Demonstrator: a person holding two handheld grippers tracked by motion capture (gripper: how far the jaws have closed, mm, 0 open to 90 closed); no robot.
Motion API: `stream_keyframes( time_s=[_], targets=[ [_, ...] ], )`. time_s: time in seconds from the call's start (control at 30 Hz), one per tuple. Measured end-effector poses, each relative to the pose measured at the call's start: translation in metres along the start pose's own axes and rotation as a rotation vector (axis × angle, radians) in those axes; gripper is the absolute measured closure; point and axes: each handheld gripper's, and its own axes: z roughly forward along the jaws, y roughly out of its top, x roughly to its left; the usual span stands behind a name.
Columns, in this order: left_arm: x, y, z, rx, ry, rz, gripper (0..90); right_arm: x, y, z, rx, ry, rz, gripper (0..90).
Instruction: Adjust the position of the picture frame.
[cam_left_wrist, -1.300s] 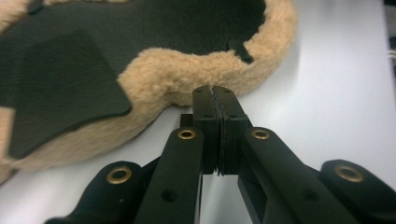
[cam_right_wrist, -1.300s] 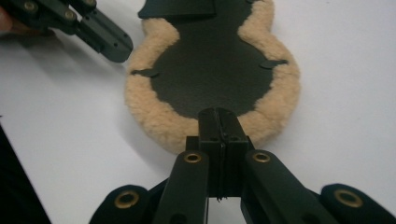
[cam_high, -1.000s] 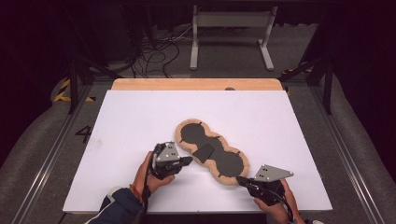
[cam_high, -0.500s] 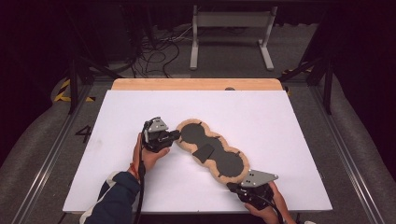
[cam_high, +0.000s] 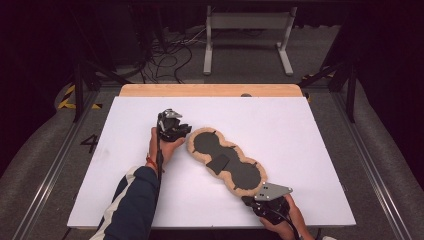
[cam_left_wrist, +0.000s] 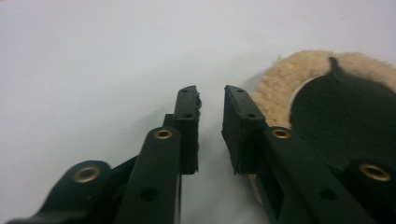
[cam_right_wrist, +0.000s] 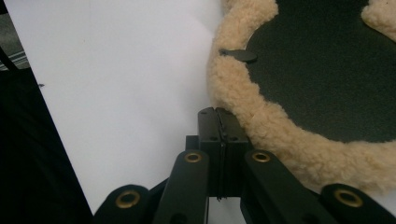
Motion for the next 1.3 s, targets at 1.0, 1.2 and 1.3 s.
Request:
stream_keyframes(
  time_s=[1.0,1.2,1.3],
  targets=[
    [0.004,0.005,0.017,0.054,-0.025,0.061,69.4,-0.064,-0.025,-0.041,-0.039,-0.275,0.245,90.0],
    [-0.006,0.010,0.020,0.100,-0.057,0.186,80.0,-0.082,-0.020,-0.026,-0.015,-0.269,0.331,90.0],
    [-0.006,0.010,0.019,0.107,-0.094,0.194,86.8,-0.084,-0.020,-0.022,-0.012,-0.265,0.345,90.0]
  ],
)
